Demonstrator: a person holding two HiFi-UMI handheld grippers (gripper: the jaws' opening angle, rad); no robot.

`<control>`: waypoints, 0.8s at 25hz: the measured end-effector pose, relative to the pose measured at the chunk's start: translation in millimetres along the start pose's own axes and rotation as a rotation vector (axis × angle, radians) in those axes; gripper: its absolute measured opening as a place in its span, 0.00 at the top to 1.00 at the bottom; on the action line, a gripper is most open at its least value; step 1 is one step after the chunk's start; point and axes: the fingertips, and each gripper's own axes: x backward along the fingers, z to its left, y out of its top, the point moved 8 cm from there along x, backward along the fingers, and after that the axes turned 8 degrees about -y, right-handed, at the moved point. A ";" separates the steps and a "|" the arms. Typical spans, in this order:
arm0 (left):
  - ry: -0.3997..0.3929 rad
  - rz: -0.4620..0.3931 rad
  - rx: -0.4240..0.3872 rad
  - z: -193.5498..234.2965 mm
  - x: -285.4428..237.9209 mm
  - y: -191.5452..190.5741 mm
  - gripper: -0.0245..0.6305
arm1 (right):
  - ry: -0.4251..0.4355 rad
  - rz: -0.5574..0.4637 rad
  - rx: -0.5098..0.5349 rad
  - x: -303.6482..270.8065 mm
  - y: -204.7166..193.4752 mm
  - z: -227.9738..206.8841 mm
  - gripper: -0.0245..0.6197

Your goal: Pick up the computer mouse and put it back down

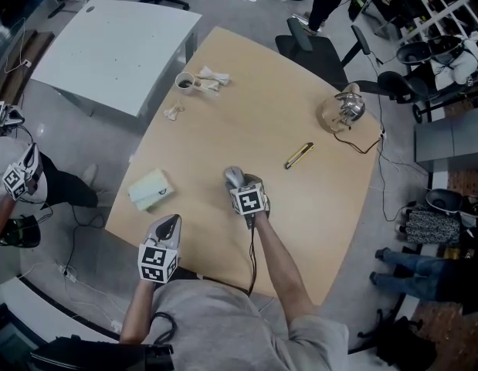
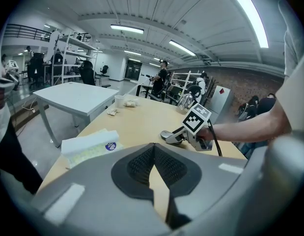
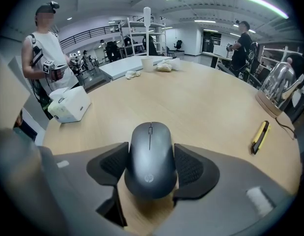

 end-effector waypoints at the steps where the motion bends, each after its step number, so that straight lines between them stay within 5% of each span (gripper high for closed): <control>1: 0.000 -0.002 -0.001 -0.3 0.4 0.4 0.93 | 0.002 0.003 -0.004 0.9 -0.3 0.3 0.50; 20: 0.012 -0.050 -0.036 -6.6 10.1 13.3 0.93 | -0.002 -0.165 -0.109 62.8 1.6 7.7 0.50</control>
